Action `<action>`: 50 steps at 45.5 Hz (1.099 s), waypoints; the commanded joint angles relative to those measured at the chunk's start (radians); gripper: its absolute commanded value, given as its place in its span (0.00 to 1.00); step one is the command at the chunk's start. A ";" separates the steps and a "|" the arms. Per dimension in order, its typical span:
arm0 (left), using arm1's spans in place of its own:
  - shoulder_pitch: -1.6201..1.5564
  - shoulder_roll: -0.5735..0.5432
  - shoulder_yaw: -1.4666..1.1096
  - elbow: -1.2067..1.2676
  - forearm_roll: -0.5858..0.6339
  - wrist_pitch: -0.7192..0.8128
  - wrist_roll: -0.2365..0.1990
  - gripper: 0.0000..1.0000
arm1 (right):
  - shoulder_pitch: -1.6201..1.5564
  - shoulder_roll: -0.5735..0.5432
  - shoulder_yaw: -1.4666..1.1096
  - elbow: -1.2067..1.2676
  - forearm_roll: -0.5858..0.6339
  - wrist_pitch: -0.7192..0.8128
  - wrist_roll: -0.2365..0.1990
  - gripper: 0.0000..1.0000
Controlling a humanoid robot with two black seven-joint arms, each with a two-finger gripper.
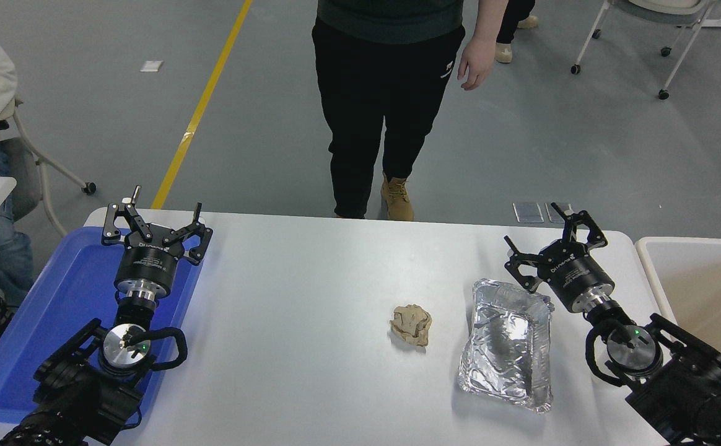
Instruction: Pick up paper cup place in dustbin
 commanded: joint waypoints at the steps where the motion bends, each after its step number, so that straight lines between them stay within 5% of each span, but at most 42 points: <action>1: 0.001 0.000 0.000 0.000 0.001 0.000 -0.001 1.00 | 0.007 0.001 -0.001 0.002 0.000 0.000 0.000 1.00; 29: -0.001 0.000 0.000 0.000 -0.002 0.000 0.000 1.00 | 0.025 -0.020 -0.008 0.008 -0.064 0.000 0.000 1.00; 42: -0.001 0.000 0.001 0.000 -0.002 0.000 0.000 1.00 | 0.065 -0.126 -0.008 0.105 -0.250 -0.009 -0.002 1.00; 50: -0.001 0.000 0.001 0.000 -0.002 0.000 0.002 1.00 | 0.122 -0.204 -0.011 0.183 -0.466 -0.031 -0.006 1.00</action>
